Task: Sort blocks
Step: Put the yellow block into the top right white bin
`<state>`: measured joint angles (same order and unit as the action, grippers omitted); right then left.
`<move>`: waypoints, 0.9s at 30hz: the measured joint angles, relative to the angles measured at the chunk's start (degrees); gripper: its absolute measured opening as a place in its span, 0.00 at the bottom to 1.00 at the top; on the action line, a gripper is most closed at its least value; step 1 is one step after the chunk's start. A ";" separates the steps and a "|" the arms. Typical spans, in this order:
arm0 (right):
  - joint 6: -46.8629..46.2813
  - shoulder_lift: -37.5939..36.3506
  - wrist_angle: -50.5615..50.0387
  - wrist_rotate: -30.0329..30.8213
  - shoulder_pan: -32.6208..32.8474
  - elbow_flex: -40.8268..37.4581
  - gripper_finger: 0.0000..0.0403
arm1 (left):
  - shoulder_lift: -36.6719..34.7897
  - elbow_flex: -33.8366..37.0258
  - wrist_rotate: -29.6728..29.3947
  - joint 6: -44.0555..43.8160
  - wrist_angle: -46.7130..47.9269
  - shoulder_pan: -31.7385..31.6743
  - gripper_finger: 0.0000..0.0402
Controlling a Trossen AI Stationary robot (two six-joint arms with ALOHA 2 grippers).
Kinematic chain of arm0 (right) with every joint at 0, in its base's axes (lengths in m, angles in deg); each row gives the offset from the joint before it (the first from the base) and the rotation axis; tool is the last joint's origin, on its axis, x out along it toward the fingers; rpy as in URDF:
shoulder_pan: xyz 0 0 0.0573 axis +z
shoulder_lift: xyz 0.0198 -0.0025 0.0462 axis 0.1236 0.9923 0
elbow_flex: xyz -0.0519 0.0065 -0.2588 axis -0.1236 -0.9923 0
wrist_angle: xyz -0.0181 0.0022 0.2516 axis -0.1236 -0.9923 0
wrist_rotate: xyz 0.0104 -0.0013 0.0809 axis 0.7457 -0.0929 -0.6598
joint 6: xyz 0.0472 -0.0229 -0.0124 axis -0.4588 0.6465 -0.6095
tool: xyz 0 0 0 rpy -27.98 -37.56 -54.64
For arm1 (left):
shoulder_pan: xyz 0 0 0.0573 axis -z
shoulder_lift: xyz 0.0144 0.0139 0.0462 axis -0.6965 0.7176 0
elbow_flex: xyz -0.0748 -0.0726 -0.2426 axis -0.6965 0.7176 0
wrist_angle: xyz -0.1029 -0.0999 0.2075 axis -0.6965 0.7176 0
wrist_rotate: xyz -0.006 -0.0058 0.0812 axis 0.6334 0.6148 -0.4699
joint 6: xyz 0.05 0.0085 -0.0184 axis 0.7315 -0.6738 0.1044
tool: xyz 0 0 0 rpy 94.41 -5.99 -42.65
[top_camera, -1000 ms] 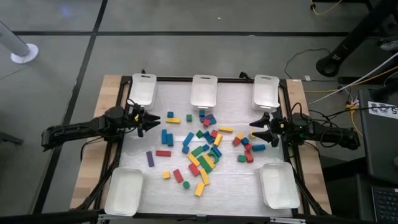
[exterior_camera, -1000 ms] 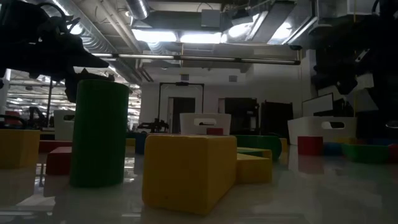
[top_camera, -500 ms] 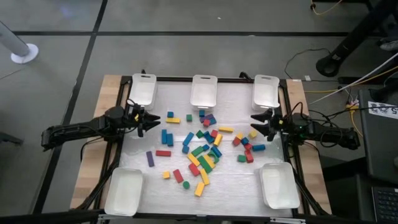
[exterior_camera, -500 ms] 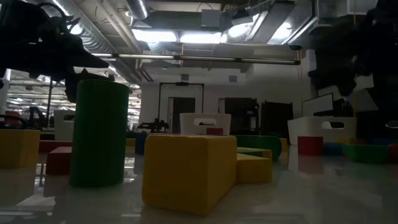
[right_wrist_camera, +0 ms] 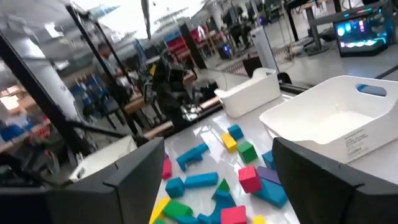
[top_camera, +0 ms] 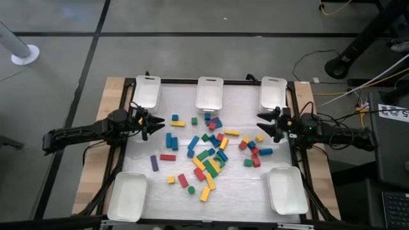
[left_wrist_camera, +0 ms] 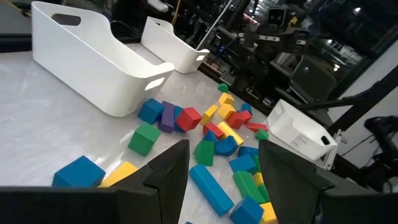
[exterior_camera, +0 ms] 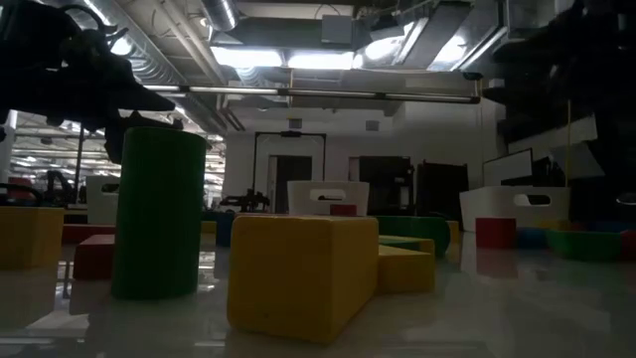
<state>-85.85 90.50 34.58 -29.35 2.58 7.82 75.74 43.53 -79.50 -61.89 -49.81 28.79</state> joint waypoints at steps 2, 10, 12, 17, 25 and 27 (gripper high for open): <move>2.14 4.04 -0.58 -0.66 0.00 2.17 0.74 | -0.01 0.00 -0.09 -0.34 0.01 0.00 0.45; 9.07 22.97 -5.48 -1.54 0.00 11.46 0.74 | 0.01 0.00 -0.11 -0.24 0.04 0.00 0.45; 10.84 27.81 -7.21 -1.76 0.00 13.39 0.74 | 0.00 0.00 -0.12 0.25 0.04 -0.02 0.45; 14.40 39.55 -8.53 -2.09 0.00 17.70 0.74 | -0.01 0.00 -0.12 2.01 0.04 0.00 0.45; 17.40 53.94 -10.50 -2.10 0.00 22.77 0.74 | 0.00 0.00 -0.16 5.53 0.06 -0.01 0.45; 17.43 56.36 -10.48 -2.10 0.00 23.49 0.74 | 0.00 0.00 -0.16 5.48 0.08 -0.01 0.45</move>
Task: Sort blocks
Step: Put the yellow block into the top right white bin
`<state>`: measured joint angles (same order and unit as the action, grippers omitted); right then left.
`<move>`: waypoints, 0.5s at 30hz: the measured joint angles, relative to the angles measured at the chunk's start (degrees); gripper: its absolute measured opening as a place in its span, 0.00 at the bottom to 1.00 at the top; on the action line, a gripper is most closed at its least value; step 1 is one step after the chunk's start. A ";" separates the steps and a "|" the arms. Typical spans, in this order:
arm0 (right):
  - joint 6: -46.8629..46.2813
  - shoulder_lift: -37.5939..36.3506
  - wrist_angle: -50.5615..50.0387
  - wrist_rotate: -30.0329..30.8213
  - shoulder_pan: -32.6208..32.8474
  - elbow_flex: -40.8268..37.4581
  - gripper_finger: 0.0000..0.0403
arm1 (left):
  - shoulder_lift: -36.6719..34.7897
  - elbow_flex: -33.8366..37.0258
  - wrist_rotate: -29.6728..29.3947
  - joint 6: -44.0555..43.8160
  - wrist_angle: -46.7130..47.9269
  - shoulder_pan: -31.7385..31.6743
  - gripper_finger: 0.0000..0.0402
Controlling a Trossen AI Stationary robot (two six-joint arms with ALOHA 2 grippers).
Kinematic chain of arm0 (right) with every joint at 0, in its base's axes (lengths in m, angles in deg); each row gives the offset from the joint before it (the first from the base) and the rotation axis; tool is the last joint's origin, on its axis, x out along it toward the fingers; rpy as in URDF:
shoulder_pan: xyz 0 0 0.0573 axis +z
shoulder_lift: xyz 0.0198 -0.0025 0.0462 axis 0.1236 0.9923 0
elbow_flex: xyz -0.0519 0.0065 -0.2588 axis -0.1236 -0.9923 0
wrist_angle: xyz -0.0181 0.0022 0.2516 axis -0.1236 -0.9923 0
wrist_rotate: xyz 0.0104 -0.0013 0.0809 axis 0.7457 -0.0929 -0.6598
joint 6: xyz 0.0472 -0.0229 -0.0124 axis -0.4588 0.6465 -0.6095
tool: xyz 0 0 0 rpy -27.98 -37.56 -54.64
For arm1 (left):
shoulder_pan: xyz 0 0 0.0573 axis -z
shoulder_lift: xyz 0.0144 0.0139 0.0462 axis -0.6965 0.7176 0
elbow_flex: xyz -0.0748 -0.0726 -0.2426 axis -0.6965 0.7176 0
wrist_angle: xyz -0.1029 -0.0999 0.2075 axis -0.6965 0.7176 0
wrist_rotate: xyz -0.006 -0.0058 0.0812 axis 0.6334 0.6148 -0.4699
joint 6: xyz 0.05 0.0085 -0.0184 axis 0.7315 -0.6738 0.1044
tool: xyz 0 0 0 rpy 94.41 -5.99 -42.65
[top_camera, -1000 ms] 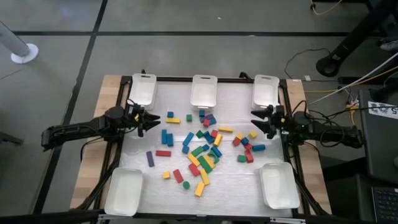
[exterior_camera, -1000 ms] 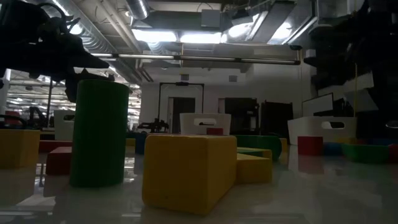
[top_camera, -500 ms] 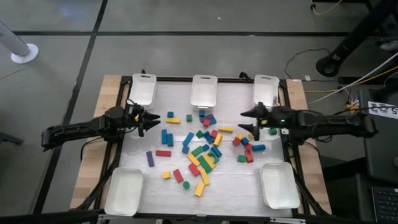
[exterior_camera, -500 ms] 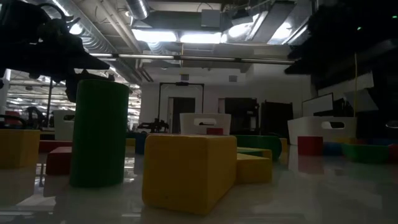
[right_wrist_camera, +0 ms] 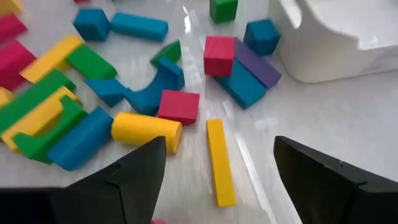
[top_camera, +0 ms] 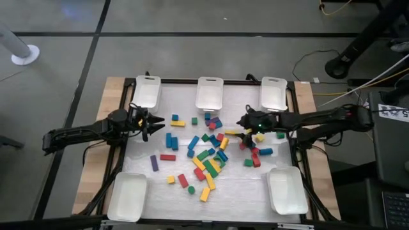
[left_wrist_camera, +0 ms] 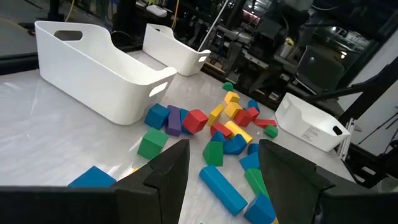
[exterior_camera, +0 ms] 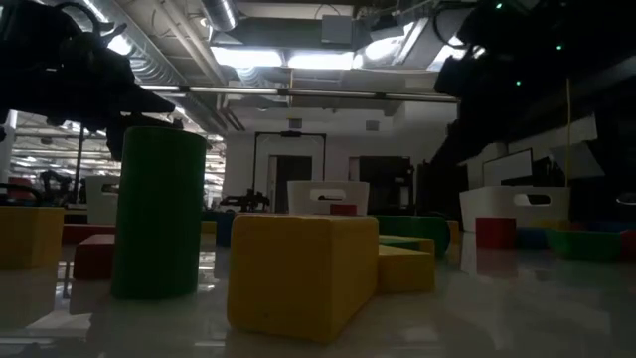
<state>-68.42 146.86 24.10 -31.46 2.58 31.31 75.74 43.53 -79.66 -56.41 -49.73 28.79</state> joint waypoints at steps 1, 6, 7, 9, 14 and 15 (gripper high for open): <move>0.00 1.13 0.05 0.01 0.00 0.33 0.74 | -0.02 0.00 0.00 0.00 -0.02 -0.01 0.45; 0.04 5.95 -0.08 0.43 0.00 0.54 0.74 | 0.01 0.00 0.00 -0.12 0.00 -0.02 0.45; 0.04 6.79 -0.23 0.82 0.00 0.54 0.74 | -0.02 0.00 0.00 -0.17 0.00 -0.01 0.45; 0.09 8.55 -0.21 1.18 0.00 0.54 0.74 | 0.01 0.00 0.00 -0.17 0.00 0.00 0.45; 0.11 12.28 -0.01 1.64 0.00 0.54 0.74 | -0.02 0.00 0.00 -0.17 0.00 -0.01 0.45; 0.11 12.90 0.02 2.04 0.00 0.54 0.74 | -0.02 0.00 0.00 -0.20 0.00 -0.01 0.45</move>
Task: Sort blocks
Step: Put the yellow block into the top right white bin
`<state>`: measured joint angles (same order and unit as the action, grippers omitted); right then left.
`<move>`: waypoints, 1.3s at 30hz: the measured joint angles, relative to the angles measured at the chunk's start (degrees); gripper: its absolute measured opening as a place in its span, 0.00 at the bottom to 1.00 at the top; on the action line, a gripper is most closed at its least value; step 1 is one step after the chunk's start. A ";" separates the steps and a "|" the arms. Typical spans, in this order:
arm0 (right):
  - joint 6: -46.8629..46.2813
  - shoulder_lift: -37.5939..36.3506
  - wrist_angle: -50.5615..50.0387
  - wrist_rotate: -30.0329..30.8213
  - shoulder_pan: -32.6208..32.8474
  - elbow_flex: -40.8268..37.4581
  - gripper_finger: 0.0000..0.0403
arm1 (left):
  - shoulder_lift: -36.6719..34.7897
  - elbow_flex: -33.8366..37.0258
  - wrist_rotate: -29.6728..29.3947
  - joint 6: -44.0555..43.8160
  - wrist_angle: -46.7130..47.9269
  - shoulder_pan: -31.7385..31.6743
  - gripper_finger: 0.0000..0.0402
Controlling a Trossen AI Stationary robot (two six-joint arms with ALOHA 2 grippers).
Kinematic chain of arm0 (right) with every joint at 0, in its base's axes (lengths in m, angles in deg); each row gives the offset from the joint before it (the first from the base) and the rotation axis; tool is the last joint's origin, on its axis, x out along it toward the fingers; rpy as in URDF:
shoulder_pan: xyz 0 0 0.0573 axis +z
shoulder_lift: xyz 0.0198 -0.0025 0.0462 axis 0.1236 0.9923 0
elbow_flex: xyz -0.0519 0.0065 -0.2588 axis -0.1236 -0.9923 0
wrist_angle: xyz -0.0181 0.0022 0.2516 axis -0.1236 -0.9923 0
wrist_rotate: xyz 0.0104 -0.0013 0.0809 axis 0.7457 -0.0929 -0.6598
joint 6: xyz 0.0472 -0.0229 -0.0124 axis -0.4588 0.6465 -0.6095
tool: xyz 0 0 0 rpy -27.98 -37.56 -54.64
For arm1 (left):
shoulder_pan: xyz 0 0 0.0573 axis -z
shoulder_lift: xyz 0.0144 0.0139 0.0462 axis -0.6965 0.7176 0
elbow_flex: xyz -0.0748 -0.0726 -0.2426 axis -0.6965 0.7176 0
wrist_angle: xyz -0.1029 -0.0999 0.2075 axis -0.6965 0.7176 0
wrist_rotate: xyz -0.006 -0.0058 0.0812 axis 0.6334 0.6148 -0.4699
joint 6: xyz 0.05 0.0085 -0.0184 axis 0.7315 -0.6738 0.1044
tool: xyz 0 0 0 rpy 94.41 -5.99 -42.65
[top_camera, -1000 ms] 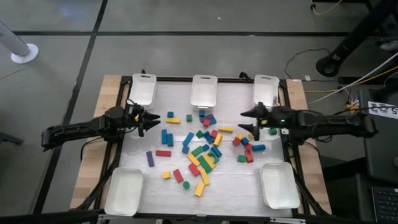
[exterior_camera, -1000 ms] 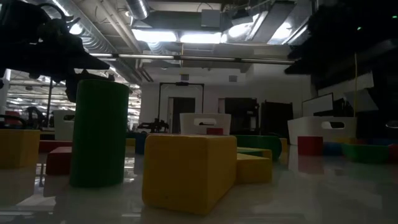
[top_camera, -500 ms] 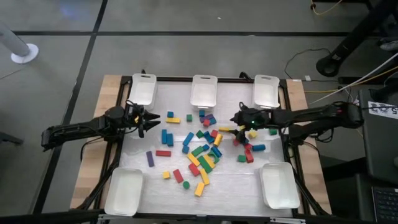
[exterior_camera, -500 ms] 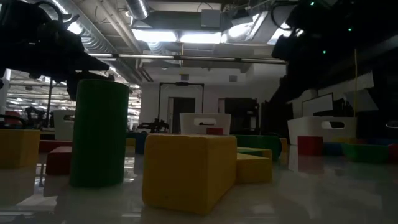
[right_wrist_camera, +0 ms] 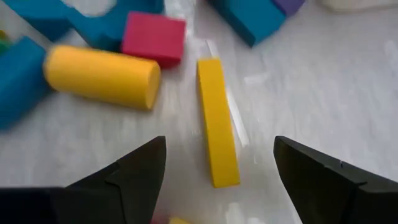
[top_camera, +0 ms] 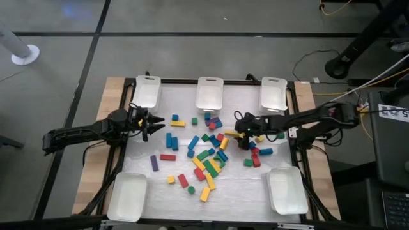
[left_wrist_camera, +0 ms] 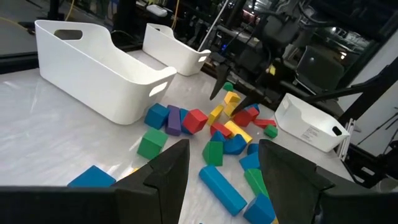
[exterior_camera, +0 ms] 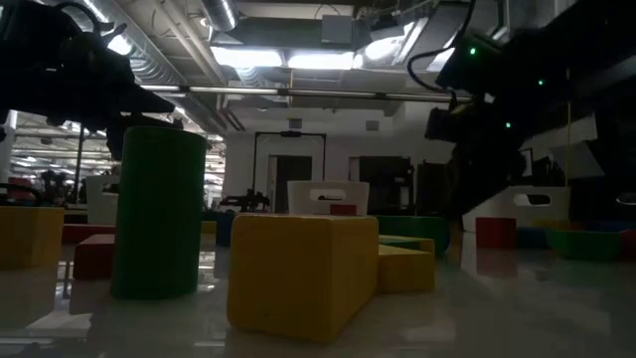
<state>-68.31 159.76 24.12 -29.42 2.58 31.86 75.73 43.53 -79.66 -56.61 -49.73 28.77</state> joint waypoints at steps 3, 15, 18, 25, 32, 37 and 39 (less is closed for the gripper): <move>0.02 1.61 0.09 1.62 0.00 0.00 0.73 | 0.00 0.00 0.01 0.00 0.00 0.01 0.45; -0.09 5.26 1.76 1.03 0.04 0.11 0.41 | 0.00 0.00 0.02 1.43 0.00 0.01 0.45; -0.07 5.32 2.45 0.84 0.04 0.09 0.29 | 0.00 0.00 0.02 2.25 0.00 0.02 0.45; 0.00 5.19 3.47 0.67 -0.02 0.04 0.14 | 0.02 0.00 0.02 3.06 0.00 0.01 0.45; -0.03 2.73 -9.09 1.47 -0.04 6.72 0.14 | 0.00 0.00 0.02 3.04 -0.05 0.01 0.45; 1.17 1.67 -26.32 4.13 -0.04 17.19 0.17 | 0.02 0.09 0.07 3.04 -1.68 0.00 0.45; 2.54 1.67 -31.66 4.93 -0.04 21.42 0.17 | 0.00 0.09 0.07 3.41 -2.69 0.02 0.45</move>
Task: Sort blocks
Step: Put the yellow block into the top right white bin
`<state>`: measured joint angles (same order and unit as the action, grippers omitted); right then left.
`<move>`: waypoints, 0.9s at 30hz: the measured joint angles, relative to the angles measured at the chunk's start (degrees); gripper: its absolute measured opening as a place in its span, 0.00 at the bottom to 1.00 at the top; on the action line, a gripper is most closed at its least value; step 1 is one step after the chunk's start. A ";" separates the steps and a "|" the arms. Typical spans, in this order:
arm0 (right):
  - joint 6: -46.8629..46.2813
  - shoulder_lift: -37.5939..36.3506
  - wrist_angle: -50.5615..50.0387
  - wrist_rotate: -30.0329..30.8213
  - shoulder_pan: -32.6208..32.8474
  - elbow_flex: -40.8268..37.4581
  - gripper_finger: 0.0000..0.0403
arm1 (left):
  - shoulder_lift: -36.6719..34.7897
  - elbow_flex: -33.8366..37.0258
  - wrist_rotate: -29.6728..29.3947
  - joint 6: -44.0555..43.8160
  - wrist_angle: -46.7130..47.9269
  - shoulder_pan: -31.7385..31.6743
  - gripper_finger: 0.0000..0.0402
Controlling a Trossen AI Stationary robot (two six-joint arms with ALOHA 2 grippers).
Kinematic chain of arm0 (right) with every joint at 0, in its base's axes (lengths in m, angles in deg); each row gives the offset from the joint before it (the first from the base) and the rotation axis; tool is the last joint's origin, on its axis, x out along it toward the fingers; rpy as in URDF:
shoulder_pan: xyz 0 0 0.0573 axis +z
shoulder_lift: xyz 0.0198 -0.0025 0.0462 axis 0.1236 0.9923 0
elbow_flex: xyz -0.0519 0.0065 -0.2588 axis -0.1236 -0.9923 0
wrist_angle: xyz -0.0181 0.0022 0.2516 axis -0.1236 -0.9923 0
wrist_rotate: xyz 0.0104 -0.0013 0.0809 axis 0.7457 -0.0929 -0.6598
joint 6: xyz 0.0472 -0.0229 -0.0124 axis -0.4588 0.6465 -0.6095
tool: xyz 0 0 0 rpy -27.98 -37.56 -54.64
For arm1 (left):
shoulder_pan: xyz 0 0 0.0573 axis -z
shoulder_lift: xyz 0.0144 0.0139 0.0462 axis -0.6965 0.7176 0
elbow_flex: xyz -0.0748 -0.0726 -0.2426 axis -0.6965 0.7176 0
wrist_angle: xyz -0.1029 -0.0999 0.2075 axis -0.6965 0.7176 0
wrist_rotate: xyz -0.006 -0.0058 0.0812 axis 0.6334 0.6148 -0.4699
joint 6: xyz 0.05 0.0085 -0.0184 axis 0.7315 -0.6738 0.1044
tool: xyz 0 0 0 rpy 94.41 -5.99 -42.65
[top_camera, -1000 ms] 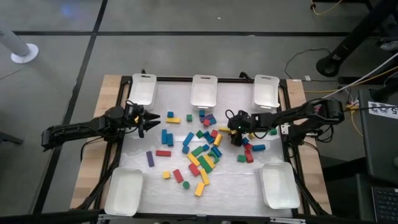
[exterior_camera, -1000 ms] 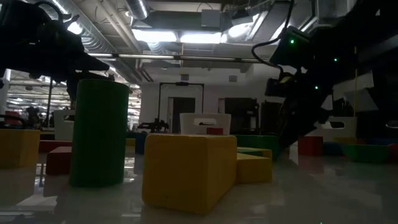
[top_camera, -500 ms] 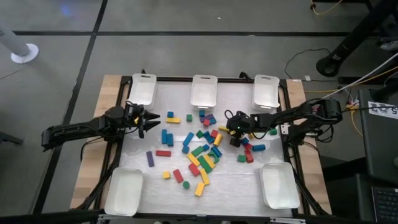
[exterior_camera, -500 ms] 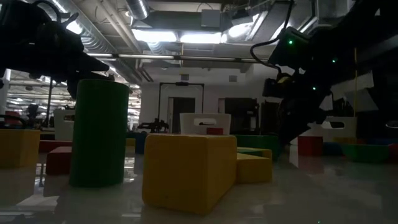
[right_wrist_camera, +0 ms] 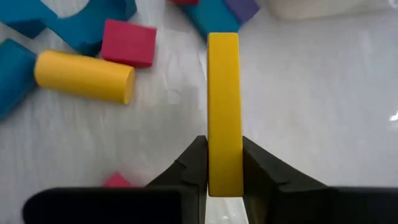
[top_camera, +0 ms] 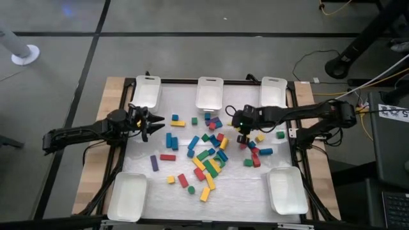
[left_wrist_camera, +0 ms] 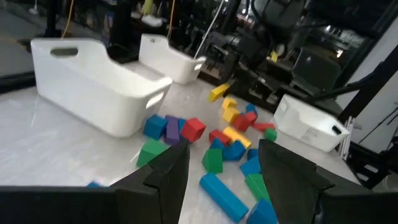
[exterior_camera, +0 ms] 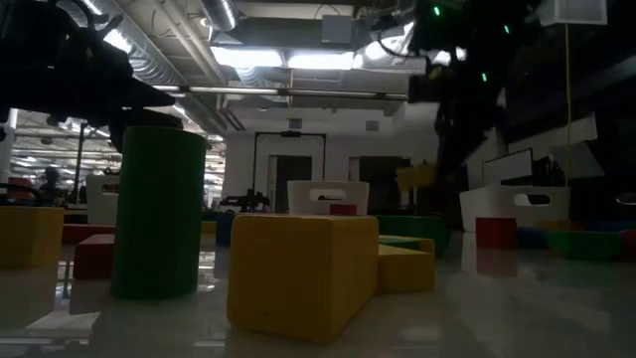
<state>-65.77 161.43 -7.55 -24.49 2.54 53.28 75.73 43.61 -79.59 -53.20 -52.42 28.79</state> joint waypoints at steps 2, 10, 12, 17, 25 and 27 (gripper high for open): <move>1.47 0.00 -4.68 0.91 0.00 3.87 0.15 | 0.00 0.00 0.00 0.92 -0.02 -0.02 0.45; 2.62 0.00 -21.73 8.25 0.02 15.53 0.16 | 0.00 0.00 -0.03 1.26 -0.43 0.00 0.45; 2.62 -0.15 -24.72 9.63 0.02 17.10 0.16 | 0.00 0.00 -0.03 1.24 -0.46 0.00 0.45; 2.88 -1.16 -31.00 14.79 -0.80 18.16 0.15 | 0.00 -0.02 -0.35 0.85 -0.57 0.00 0.45; 3.27 -7.27 -36.66 17.11 -11.44 17.69 0.16 | 0.26 -0.02 -1.10 -2.78 -0.55 0.04 0.45; 4.87 -9.91 -36.31 17.23 -15.35 16.37 0.16 | 0.35 -0.02 -1.22 -4.30 -0.69 0.04 0.45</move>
<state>-60.90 151.53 -43.85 -7.26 -12.81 69.64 76.07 43.59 -80.81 -57.50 -53.11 28.84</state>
